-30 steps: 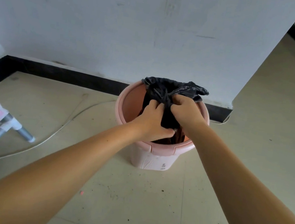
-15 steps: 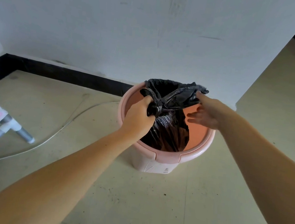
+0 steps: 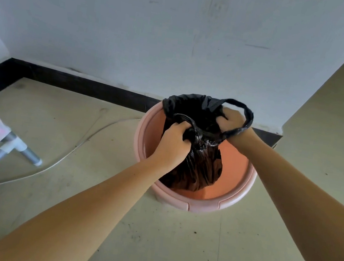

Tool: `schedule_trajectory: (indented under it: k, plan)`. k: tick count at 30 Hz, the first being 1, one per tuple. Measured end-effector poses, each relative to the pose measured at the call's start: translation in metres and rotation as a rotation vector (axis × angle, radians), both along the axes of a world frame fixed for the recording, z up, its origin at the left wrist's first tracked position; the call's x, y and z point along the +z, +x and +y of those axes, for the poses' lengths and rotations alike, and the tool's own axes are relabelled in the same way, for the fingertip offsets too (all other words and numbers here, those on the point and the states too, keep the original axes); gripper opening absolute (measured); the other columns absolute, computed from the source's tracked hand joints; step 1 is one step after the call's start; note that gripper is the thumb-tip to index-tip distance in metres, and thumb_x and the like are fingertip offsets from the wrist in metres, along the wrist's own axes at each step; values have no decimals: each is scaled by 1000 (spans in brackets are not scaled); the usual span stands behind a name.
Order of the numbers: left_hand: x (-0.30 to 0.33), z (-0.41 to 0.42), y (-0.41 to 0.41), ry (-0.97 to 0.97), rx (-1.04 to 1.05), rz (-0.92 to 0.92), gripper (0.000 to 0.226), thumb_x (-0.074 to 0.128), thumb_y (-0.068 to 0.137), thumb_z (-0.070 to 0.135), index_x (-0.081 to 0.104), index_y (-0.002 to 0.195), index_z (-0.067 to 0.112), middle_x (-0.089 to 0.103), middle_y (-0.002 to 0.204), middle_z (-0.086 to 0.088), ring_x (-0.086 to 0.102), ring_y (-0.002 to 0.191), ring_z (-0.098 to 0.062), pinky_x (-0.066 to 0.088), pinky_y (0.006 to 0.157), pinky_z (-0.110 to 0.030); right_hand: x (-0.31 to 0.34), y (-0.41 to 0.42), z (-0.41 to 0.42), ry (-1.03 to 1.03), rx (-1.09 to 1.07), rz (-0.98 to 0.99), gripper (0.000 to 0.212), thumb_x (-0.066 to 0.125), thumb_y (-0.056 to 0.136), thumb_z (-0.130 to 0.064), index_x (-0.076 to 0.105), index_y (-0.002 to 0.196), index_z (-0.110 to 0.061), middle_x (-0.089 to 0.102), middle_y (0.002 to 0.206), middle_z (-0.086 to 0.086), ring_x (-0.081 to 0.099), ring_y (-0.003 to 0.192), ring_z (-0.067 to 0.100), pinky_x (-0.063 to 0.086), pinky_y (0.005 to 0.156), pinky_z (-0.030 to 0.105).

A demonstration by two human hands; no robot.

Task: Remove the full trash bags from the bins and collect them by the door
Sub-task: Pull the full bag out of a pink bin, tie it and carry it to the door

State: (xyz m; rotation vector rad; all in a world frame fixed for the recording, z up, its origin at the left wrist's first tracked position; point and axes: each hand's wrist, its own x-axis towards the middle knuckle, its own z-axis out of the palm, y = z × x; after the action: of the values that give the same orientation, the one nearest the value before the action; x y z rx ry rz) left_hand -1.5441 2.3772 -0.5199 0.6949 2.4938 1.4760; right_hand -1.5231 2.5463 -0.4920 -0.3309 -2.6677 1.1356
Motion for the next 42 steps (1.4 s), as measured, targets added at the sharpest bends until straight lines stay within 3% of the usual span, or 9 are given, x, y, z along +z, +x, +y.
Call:
schedule_trajectory:
  k: [3,6,8,11,15,23,29,38,42]
  plan:
    - [7,14,-2,134,65,-181,19,44,88,0,52,75,11,50,74,-4,44,69,-16,34,61,-20,10,17,-20,-191,273,-131,17,48,78,3,53,71,-12,54,63,-9,51,62,8,39,63,17]
    - [22,23,3,449,140,-559,29,38,91,0,60,75,11,59,77,-3,54,78,-18,44,74,-27,17,30,-28,-416,462,-292,39,61,77,-16,57,115,-23,69,98,-15,65,91,1,53,74,15]
    - [28,19,4,526,77,-744,31,39,91,0,65,80,13,69,81,-4,63,83,-19,51,70,-27,13,32,-28,-199,466,-290,59,67,76,-17,43,130,-10,63,118,11,59,111,24,52,92,39]
    - [36,5,0,384,-106,-803,28,42,91,-5,63,109,-4,67,111,-18,64,94,-24,51,70,-18,5,32,-31,218,333,-229,16,59,84,-15,55,100,-14,59,78,-1,56,69,13,47,63,31]
    - [36,-8,-14,314,122,-733,21,49,86,3,66,87,16,70,98,-6,65,98,-21,46,95,-31,-10,26,-24,317,60,-140,24,37,90,-6,60,81,-6,61,72,7,56,65,21,46,59,40]
    - [29,-8,-59,678,378,-1095,27,53,93,33,61,108,12,68,92,-4,67,75,-19,53,55,-30,-8,32,-30,115,50,-6,30,44,85,0,56,66,-19,49,62,-17,51,61,10,39,51,6]
    - [34,12,-63,471,287,-855,24,45,91,1,54,70,7,54,67,-8,58,46,-19,45,42,-20,-8,29,-27,117,13,-37,39,43,81,7,41,56,-24,44,55,-9,40,51,4,35,43,5]
    - [55,31,-53,321,73,-219,34,39,88,-3,65,79,17,61,77,-4,54,77,-20,44,67,-23,-8,31,-14,79,-188,106,41,45,78,-1,40,52,-33,39,79,-15,45,63,-6,31,53,-4]
    - [43,28,-26,-54,-207,-8,35,46,90,10,62,69,33,61,81,8,54,67,-11,39,57,-5,-12,37,-13,76,-30,156,43,57,81,-15,47,123,-13,50,113,-1,42,88,-14,24,73,-11]
